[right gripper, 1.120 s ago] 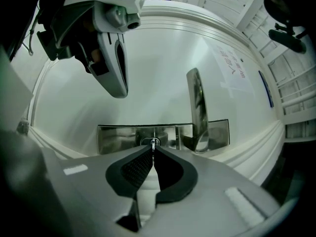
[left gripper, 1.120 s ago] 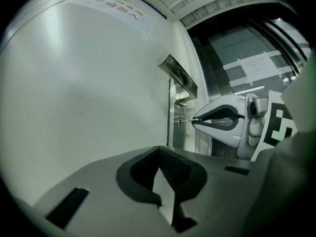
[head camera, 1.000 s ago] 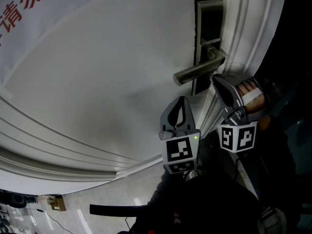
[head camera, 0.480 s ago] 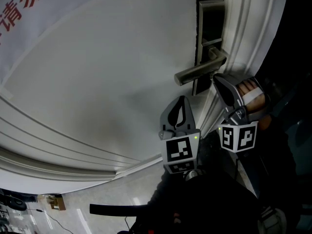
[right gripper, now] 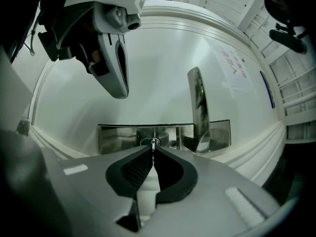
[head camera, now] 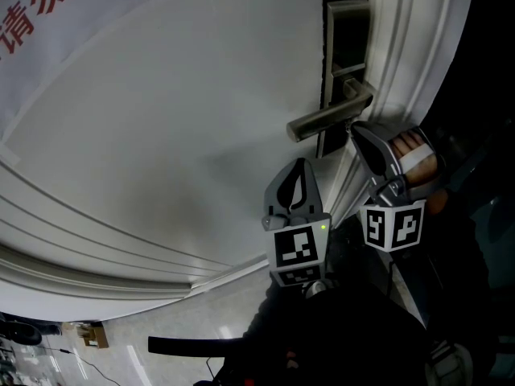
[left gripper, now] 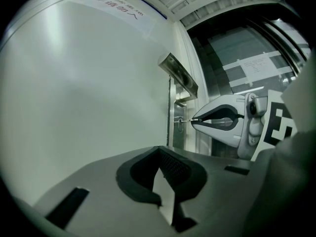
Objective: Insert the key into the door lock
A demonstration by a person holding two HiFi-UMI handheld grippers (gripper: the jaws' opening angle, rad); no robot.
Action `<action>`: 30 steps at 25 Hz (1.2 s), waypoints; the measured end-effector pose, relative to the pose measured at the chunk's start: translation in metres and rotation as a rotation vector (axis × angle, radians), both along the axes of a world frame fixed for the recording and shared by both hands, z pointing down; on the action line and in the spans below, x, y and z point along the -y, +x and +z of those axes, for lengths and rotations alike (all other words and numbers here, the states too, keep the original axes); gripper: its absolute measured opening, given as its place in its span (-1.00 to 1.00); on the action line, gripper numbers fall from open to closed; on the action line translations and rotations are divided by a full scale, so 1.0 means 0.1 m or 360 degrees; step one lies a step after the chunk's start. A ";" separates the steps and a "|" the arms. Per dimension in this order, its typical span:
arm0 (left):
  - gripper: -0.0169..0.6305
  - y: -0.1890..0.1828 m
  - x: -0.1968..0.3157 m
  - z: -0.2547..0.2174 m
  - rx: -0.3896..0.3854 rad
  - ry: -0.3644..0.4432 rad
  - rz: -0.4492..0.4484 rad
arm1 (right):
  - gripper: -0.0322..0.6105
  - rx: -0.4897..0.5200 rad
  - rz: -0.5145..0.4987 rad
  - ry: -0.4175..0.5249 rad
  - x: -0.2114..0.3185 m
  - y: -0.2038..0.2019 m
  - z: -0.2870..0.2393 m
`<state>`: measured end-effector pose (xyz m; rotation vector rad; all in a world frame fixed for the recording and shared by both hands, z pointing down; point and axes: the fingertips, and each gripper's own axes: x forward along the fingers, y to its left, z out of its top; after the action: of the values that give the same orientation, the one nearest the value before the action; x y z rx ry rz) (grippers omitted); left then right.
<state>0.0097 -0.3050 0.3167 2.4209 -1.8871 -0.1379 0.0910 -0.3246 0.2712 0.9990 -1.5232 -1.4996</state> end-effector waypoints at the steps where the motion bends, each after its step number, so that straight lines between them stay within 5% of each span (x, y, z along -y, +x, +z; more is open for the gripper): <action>1: -0.94 0.00 0.00 0.00 0.0004 0.0003 0.0004 | -0.86 0.0001 0.0000 0.0001 0.00 0.00 0.00; 30: -0.94 0.00 0.00 -0.01 -0.0024 0.0008 0.0017 | -0.86 -0.0039 0.0016 0.0005 0.02 -0.01 0.00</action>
<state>0.0093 -0.3048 0.3159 2.4259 -1.8695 -0.1596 0.0903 -0.3265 0.2707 0.9852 -1.4972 -1.5023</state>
